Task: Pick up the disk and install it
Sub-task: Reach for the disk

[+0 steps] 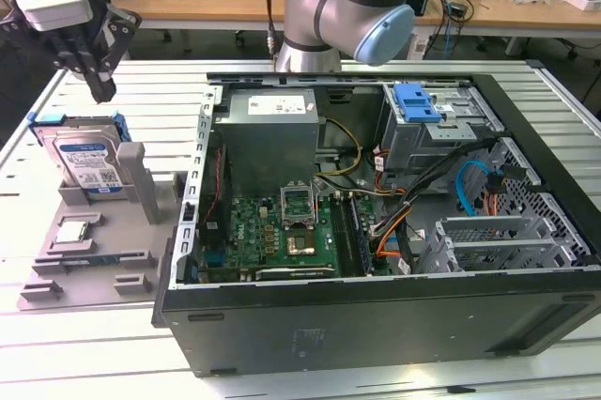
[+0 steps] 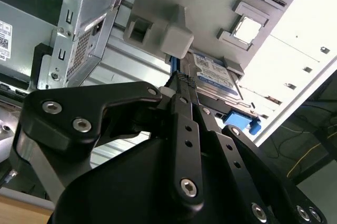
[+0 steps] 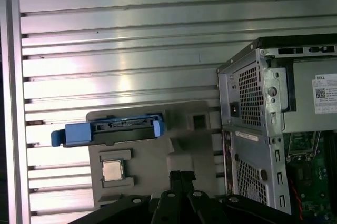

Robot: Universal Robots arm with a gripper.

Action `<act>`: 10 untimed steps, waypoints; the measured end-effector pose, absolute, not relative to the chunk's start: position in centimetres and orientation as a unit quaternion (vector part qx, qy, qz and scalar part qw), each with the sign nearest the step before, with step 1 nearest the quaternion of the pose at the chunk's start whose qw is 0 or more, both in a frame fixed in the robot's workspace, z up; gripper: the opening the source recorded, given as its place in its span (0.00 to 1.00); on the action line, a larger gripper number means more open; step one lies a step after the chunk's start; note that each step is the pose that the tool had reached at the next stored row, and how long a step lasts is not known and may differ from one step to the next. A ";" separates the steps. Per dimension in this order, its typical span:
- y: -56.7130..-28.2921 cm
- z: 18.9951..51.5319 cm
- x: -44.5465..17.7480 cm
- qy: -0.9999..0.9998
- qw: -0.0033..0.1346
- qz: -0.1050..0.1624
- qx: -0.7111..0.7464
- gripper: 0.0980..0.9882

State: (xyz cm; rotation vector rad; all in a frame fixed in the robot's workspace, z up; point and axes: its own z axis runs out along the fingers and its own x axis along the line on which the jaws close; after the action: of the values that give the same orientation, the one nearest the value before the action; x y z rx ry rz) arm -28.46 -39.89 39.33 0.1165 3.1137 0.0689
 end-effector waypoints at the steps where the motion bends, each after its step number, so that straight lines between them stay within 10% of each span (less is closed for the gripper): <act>1: -39.9 39.3 -28.6 0.999 0.013 0.022 0.037 0.01; 10: -39.9 39.3 -30.1 0.999 0.012 0.022 0.037 0.01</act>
State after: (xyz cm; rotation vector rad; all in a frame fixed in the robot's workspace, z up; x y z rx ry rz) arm -30.13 -39.88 39.33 0.1167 3.1137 0.0689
